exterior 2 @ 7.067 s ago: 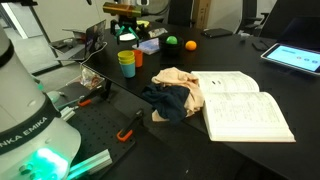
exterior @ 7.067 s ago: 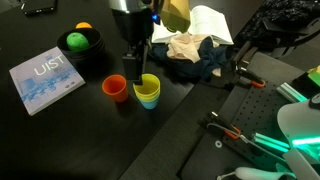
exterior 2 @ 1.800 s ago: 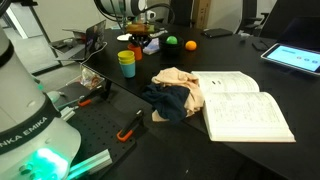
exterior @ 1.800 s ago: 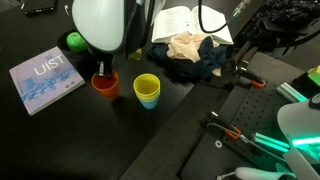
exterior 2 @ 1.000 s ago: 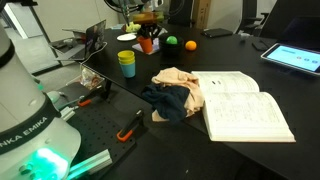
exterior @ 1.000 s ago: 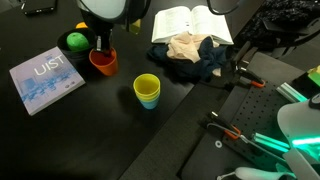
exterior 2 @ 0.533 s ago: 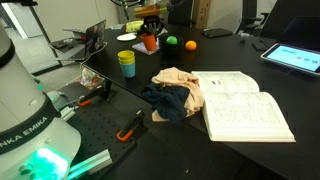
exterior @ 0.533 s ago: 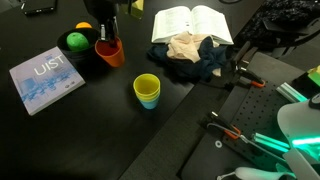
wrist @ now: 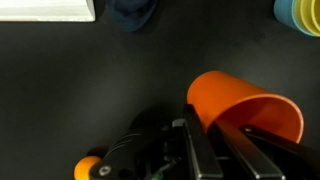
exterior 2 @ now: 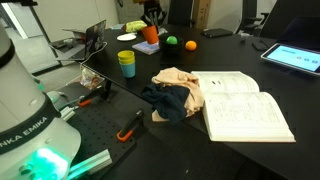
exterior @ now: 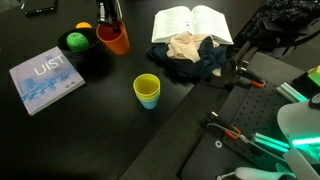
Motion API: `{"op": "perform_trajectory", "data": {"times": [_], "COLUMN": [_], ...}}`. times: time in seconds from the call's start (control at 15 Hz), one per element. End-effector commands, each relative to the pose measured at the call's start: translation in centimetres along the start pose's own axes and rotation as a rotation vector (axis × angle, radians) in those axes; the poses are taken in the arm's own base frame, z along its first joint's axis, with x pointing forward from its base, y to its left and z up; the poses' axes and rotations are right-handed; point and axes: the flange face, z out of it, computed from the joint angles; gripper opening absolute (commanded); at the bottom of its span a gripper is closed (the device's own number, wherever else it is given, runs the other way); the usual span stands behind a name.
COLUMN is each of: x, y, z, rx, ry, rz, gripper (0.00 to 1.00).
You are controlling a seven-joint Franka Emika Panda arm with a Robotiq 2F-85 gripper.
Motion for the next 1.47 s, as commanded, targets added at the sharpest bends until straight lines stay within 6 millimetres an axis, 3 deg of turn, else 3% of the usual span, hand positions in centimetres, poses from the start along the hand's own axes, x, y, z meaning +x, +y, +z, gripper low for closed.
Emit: {"op": "perform_trajectory", "data": {"times": [0.0, 0.33, 1.0, 1.2, 1.4], "x": [-1.0, -2.2, -5.1, -5.2, -4.9], "y": [0.3, 0.4, 0.7, 0.6, 0.7], "z": [-3.1, -4.5, -2.4, -3.4, -5.6], "rx": [-0.004, 0.013, 0.064, 0.045, -0.021], "ry": [-0.049, -0.115, -0.254, -0.259, -0.1], "rz": [0.058, 0.12, 0.256, 0.275, 0.249], "gripper": [0.01, 0.01, 0.01, 0.01, 0.01]}}
